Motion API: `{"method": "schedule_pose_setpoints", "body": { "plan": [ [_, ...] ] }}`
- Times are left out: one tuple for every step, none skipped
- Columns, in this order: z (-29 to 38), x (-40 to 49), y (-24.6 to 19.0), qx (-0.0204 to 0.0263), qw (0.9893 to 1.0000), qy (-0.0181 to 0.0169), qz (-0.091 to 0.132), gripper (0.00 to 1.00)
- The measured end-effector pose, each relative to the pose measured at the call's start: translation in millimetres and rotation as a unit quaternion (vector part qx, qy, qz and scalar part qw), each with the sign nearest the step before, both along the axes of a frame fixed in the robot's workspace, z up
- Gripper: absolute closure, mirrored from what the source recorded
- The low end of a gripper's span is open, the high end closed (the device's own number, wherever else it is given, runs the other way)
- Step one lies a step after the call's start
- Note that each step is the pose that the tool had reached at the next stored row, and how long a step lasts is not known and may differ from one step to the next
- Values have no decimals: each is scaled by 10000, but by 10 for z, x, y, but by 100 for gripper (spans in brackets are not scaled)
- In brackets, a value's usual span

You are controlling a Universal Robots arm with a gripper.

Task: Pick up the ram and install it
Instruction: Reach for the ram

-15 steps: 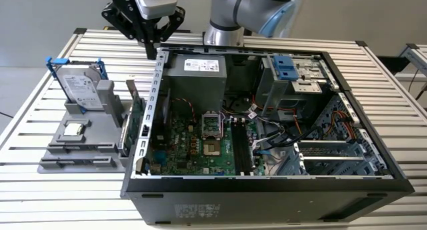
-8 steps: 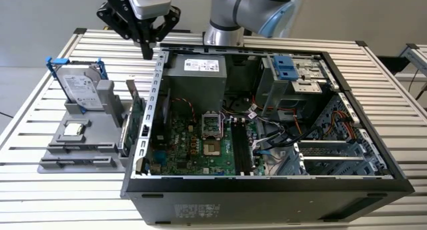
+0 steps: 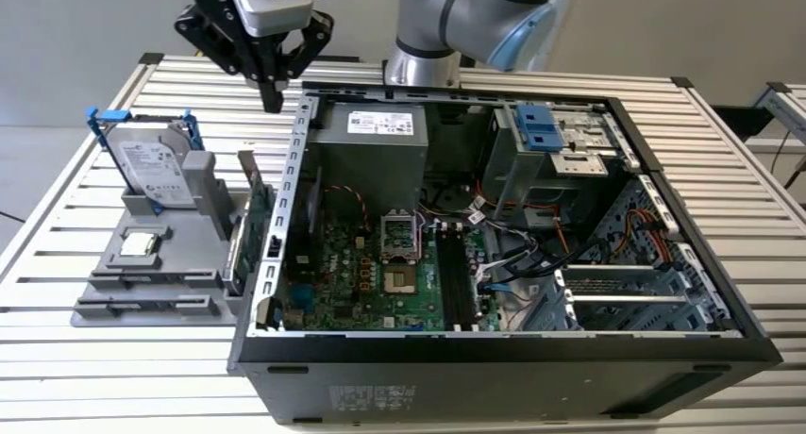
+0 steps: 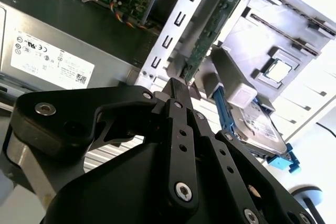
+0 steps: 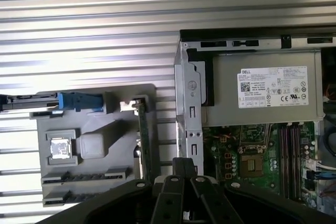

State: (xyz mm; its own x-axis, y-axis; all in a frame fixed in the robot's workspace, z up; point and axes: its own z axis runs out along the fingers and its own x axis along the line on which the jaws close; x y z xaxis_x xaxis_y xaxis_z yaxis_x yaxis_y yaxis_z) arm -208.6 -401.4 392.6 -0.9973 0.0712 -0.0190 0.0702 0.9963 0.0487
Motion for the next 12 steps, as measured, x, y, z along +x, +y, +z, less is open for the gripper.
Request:
{"method": "schedule_pose_setpoints", "body": {
  "plan": [
    [0,-6,-1,0,10000,0,0,100],
    [0,-12,-1,0,10000,0,0,100],
    [0,-17,-2,0,10000,0,0,100],
    [0,-23,-2,0,10000,0,0,100],
    [0,-30,-3,0,10000,0,0,100],
    [0,-36,-3,0,10000,0,0,100],
    [0,-44,-4,0,10000,0,0,100],
    [0,-51,-4,0,10000,0,0,100],
    [0,-59,-5,0,10000,0,0,100],
    [0,-66,-5,0,10000,0,0,100],
    [0,-74,-6,0,10000,0,0,100],
    [0,-81,-7,0,10000,0,0,100]
  ]
}}
